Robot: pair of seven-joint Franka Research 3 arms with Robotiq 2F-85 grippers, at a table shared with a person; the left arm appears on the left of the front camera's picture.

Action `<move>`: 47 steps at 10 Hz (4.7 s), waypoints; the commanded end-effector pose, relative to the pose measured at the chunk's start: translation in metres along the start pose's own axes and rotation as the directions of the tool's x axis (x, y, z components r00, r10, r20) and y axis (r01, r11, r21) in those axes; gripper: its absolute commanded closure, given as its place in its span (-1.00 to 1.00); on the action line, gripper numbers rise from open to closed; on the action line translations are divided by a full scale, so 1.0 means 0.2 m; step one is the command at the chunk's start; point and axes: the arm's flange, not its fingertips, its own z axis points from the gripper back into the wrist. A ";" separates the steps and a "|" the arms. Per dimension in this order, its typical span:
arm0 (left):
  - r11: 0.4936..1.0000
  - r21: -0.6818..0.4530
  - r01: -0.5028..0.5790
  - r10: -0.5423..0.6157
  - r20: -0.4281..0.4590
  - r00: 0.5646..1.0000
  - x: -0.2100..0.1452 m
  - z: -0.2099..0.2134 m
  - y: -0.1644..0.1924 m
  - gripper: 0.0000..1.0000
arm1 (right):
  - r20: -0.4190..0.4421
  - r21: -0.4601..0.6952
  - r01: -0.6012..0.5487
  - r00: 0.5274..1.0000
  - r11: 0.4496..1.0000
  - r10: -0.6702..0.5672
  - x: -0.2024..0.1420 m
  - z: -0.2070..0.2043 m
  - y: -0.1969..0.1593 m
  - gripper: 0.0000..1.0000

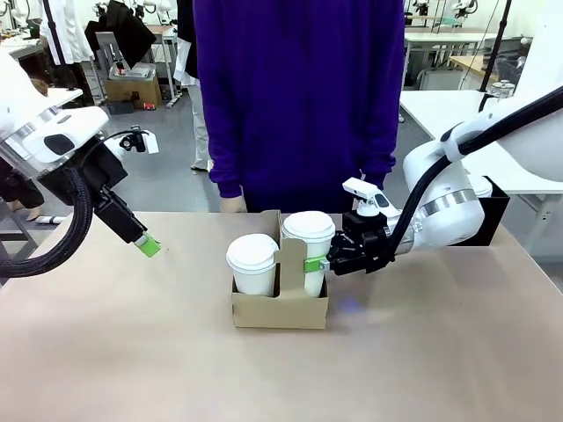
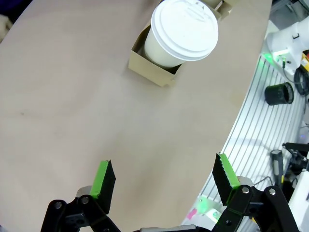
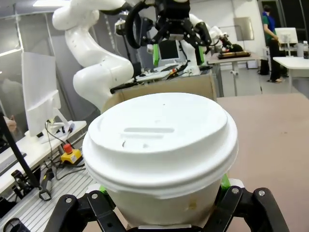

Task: Pour a drink into a cup and package it in a carrier.
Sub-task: Insert the held 600 ml Paper Cup into the Cup Carrier.

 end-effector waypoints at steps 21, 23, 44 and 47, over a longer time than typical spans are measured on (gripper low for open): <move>1.000 -0.001 -0.001 0.001 -0.006 1.000 0.00 0.00 0.00 -1.00 | -0.043 0.042 -0.125 0.991 0.991 0.127 0.04 0.43 -0.08 -1.00; 1.000 -0.001 -0.001 0.001 -0.006 1.000 0.00 0.00 0.00 -1.00 | -0.121 -0.080 -0.112 0.987 0.990 0.102 0.18 0.63 0.01 -1.00; 1.000 -0.001 -0.001 0.001 -0.006 1.000 0.00 0.00 0.00 -1.00 | -0.341 -0.714 -0.057 0.899 0.698 -0.275 0.72 1.43 0.67 -1.00; 1.000 -0.001 -0.001 0.001 -0.006 1.000 0.00 0.00 0.00 -1.00 | -0.341 -0.714 -0.057 0.899 0.698 -0.275 0.72 1.43 0.67 -1.00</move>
